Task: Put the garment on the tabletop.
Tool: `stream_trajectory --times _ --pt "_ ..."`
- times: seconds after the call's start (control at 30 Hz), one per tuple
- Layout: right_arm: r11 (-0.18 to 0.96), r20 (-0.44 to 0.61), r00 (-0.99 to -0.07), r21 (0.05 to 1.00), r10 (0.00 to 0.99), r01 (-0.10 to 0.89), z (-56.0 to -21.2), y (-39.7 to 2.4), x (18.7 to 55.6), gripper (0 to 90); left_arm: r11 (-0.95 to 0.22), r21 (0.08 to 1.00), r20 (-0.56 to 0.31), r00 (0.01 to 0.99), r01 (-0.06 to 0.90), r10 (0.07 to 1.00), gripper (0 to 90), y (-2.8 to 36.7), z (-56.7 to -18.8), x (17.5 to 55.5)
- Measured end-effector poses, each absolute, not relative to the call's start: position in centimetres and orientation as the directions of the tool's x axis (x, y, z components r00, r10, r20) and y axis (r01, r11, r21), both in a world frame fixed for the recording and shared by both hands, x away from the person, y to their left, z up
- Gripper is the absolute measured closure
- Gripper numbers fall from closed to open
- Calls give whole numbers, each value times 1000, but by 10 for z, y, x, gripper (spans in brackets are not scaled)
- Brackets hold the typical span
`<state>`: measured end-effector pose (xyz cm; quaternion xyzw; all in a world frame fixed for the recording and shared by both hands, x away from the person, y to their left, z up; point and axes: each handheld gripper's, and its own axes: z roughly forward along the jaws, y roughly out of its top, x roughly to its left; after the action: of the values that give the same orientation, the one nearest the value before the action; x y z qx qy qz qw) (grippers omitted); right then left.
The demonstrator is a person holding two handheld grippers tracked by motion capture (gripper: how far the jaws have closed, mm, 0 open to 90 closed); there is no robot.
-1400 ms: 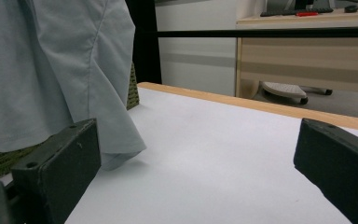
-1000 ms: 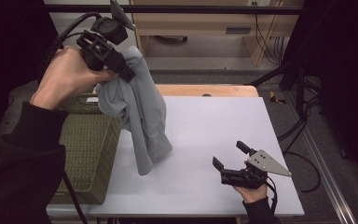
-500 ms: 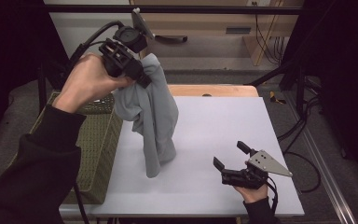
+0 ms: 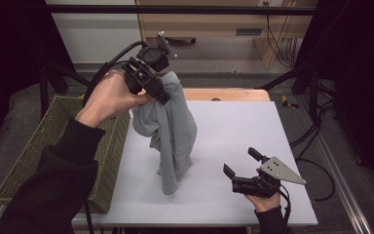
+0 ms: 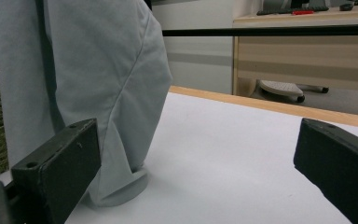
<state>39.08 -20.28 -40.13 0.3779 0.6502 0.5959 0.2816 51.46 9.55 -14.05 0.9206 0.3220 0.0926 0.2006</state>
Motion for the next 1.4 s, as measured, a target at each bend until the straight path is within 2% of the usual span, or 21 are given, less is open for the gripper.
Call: stream_trajectory --times 0.5,1.07,1.4 --pt "1 90 -555 987 827 162 -401 -203 390 10 -724 401 19 785 561 619 773 86 -176 522" --pt "3 89 -556 987 826 161 -402 -203 390 10 -720 420 -14 797 552 603 767 80 -211 519" --pt "-1 90 -555 987 827 160 -402 -204 390 10 -720 422 -42 806 550 591 767 75 -244 522"
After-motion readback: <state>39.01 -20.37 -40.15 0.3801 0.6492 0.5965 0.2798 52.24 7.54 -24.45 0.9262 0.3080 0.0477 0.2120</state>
